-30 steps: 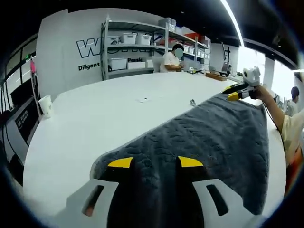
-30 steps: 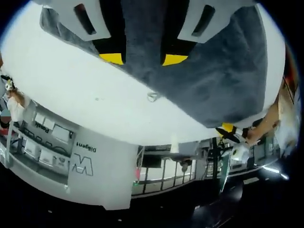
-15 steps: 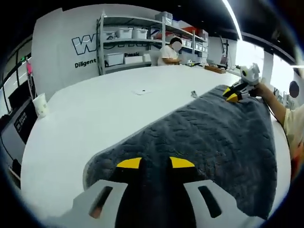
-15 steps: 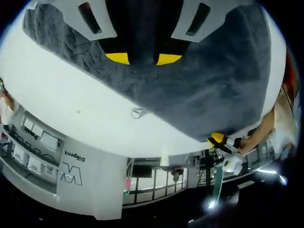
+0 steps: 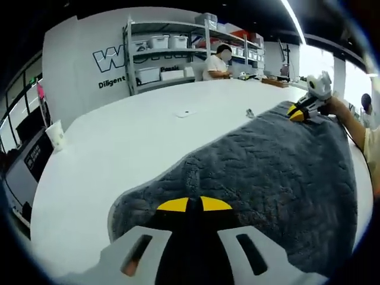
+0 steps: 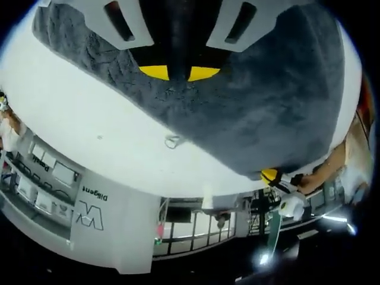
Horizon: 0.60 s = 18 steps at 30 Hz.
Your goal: Open the folded towel by lifting each exposed corner and separating the folded layers until the towel lies flat within the target outline without major curled edges
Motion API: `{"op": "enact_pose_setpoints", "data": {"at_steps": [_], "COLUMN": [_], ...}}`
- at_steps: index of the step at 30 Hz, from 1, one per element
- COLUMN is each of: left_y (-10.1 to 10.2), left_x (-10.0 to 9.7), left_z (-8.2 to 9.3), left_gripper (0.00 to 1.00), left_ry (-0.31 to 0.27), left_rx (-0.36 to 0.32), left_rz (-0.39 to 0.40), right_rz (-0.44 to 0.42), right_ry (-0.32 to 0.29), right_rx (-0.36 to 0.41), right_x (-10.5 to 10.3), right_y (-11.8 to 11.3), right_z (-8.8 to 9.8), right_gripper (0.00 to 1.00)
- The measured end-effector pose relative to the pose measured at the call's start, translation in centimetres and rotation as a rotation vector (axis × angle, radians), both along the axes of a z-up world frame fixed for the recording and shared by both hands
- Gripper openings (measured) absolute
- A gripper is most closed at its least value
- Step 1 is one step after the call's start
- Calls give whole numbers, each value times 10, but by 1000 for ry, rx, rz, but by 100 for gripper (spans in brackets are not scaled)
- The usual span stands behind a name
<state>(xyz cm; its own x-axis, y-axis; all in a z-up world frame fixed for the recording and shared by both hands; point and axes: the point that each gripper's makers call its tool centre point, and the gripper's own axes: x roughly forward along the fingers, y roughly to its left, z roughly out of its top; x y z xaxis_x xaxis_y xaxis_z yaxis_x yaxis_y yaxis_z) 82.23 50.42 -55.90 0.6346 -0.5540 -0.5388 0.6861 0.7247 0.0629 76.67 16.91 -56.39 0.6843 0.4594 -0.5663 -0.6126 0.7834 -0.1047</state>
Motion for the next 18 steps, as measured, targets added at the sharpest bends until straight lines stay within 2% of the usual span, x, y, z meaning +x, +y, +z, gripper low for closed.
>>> {"op": "enact_pose_setpoints", "data": {"at_steps": [18], "left_y": [6], "left_x": [12], "left_z": [-1], "left_gripper": [4], "left_ry": [-40], "left_rx": [41], "left_rz": [9], "right_rz": [-11], "right_ry": [-4], "right_rx": [-9], "right_x": [8], "right_y": [4], "right_z": [-2], "right_gripper": [1]}}
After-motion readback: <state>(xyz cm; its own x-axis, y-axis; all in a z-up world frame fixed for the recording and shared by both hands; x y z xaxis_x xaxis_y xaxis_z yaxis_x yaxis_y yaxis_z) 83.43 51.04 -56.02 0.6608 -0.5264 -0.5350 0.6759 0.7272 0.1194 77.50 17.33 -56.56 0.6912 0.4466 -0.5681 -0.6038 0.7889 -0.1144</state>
